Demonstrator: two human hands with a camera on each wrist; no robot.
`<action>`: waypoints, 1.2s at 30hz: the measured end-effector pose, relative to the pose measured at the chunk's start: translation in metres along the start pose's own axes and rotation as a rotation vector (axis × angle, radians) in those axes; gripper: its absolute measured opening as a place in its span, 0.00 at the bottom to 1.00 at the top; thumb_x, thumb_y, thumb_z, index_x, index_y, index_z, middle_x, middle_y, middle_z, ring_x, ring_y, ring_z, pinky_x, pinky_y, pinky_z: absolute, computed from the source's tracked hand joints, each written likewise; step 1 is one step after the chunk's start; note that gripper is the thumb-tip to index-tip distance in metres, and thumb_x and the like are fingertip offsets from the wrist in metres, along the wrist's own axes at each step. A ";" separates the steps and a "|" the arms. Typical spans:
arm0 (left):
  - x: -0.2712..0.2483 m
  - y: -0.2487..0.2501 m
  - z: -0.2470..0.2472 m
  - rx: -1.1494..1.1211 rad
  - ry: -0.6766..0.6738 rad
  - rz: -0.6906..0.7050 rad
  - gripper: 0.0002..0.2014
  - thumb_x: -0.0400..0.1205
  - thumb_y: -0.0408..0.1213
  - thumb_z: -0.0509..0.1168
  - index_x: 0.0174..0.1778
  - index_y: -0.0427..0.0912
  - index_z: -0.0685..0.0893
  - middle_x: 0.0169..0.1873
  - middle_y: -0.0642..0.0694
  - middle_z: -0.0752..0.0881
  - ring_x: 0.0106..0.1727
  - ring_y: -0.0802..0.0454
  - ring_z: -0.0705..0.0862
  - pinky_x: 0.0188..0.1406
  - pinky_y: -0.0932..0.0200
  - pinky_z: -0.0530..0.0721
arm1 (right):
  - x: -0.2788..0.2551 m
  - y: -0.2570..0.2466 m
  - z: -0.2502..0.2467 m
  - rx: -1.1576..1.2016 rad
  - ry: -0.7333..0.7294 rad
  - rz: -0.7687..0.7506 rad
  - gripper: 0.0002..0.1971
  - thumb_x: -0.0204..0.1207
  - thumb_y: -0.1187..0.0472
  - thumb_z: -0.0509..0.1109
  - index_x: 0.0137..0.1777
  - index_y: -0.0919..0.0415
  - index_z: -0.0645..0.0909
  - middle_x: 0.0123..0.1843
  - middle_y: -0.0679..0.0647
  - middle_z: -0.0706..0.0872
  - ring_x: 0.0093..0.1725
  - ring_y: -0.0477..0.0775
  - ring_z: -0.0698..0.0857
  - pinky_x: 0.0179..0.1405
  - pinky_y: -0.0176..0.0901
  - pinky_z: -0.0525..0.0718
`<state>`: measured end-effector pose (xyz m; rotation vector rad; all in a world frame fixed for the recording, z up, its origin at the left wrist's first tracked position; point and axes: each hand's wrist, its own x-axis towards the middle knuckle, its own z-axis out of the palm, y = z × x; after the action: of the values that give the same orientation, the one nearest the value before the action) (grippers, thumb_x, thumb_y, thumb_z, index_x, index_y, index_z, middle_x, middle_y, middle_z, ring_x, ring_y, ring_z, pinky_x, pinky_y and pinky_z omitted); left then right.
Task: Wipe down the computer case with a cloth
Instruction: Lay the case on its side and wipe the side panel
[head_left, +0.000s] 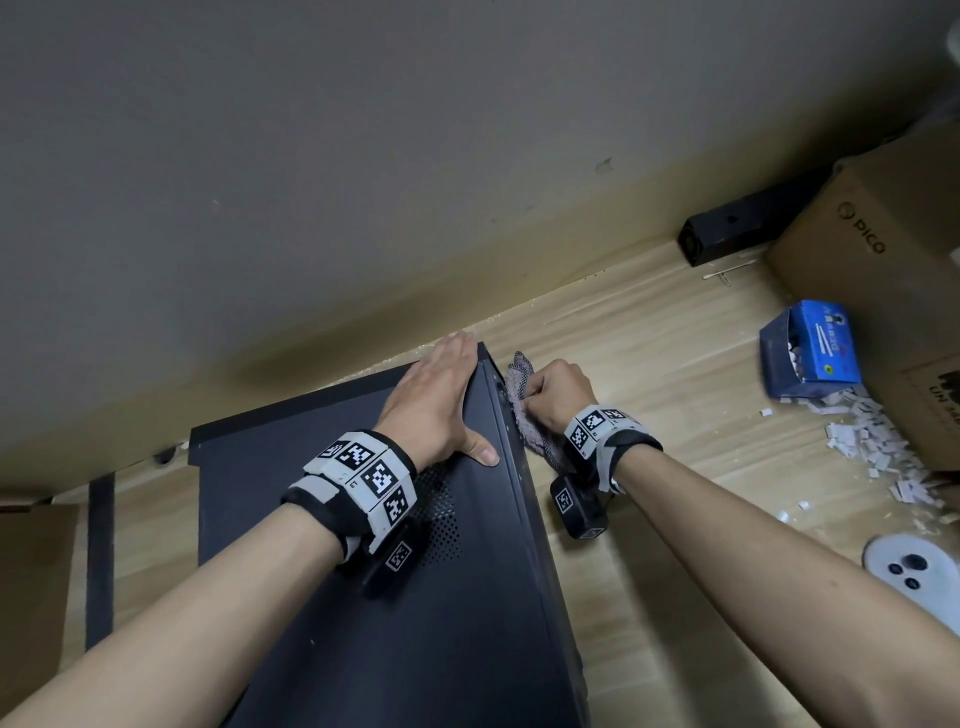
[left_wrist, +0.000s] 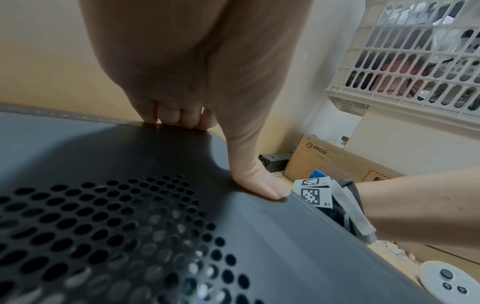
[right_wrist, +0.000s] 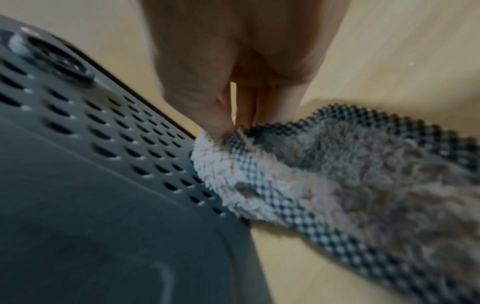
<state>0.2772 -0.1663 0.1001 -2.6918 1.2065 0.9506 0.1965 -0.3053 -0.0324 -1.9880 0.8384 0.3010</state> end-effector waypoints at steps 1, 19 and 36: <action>0.000 0.000 0.000 0.000 -0.003 0.001 0.73 0.57 0.56 0.84 0.86 0.42 0.39 0.87 0.45 0.43 0.86 0.51 0.41 0.86 0.52 0.46 | -0.002 -0.002 0.000 -0.003 -0.006 0.010 0.11 0.67 0.73 0.68 0.33 0.62 0.90 0.36 0.55 0.91 0.41 0.54 0.88 0.44 0.40 0.87; -0.002 0.001 -0.001 0.002 0.013 0.005 0.73 0.56 0.56 0.84 0.86 0.42 0.40 0.87 0.46 0.43 0.87 0.52 0.41 0.86 0.54 0.45 | -0.022 0.006 -0.018 0.131 -0.226 -0.110 0.26 0.72 0.65 0.77 0.14 0.58 0.73 0.16 0.44 0.69 0.19 0.45 0.68 0.27 0.38 0.70; -0.008 0.010 -0.008 -0.004 0.017 -0.010 0.70 0.57 0.54 0.85 0.86 0.41 0.44 0.86 0.45 0.50 0.87 0.51 0.47 0.82 0.59 0.45 | -0.042 -0.015 -0.024 0.419 -0.011 -0.225 0.22 0.70 0.60 0.77 0.23 0.65 0.68 0.23 0.50 0.66 0.27 0.50 0.65 0.31 0.42 0.68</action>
<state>0.2707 -0.1697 0.1134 -2.7121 1.1941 0.9322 0.1726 -0.3015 0.0124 -1.6635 0.6046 0.0021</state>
